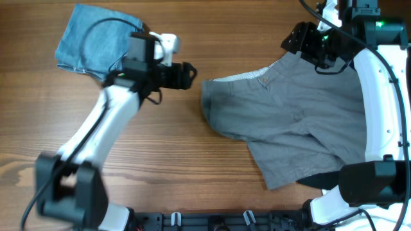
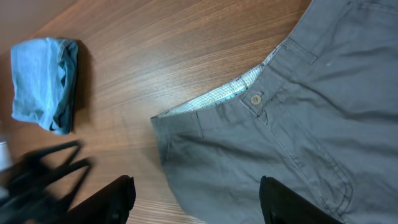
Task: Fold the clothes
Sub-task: 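Reach both grippers to the grey shorts on the right pile and grasp, then pull the grey shorts left off the pile and spread them flat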
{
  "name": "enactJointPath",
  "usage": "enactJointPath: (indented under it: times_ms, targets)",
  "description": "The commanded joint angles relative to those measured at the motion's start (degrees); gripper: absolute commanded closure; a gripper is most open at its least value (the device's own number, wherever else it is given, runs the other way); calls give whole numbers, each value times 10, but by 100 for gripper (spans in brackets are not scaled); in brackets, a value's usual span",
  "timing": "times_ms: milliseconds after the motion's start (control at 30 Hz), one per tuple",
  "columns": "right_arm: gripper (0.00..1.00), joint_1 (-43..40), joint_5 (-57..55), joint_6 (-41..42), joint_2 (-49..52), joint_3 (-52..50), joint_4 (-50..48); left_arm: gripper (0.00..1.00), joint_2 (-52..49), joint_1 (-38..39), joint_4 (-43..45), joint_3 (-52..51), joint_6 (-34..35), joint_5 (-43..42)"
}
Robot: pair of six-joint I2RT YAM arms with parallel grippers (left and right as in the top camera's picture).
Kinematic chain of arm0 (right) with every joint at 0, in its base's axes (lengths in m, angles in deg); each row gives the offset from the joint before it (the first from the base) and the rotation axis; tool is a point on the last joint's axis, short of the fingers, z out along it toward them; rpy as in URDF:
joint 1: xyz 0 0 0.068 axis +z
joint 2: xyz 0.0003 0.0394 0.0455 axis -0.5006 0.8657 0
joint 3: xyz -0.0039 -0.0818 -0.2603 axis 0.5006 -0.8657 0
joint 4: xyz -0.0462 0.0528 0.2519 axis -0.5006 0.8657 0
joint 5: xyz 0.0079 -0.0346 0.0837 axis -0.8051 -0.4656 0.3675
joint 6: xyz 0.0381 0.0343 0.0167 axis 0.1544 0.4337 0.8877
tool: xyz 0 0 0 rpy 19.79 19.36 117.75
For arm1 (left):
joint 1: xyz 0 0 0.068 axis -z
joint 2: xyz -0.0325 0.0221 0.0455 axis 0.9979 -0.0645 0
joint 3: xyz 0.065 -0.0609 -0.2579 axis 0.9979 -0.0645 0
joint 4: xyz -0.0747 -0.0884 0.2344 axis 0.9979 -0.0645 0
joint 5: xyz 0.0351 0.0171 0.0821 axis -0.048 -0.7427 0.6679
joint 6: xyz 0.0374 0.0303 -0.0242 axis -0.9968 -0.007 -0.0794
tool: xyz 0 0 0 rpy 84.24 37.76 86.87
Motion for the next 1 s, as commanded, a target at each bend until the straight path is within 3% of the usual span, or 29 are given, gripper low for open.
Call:
enactJointPath:
  times_ms: [0, 300, 367, 500, 700, 733, 767, 833, 967]
  targets:
    - [30, 2, 12, -28, -16, 12, 6, 23, -129, 33, 48, 3, -7, -14]
    - [27, 2, 1, -29, -15, 12, 12, 48, -211, 91, 98, 3, -7, -13]
    - [27, 2, 1, -29, -15, 12, 13, 49, -229, 97, 118, 3, -7, -12]
    - [27, 2, 1, -29, -15, 12, 19, 43, -247, 93, 146, 3, -7, 7]
    - [27, 2, 1, -44, -15, 12, 20, 48, -202, 58, 133, 3, 11, 13]
    - [27, 2, 0, -44, -15, 12, 20, 45, -202, 53, 131, 3, 11, 13]
    - [27, 2, -4, -44, -15, 12, 20, 32, -202, 50, 132, 3, 10, 15]
    - [26, 2, -12, -44, -15, 12, 19, 20, -204, 49, 151, 3, 10, 56]
    - [26, 2, -12, -44, -15, 12, 19, 20, -223, 53, 181, 3, 11, 52]
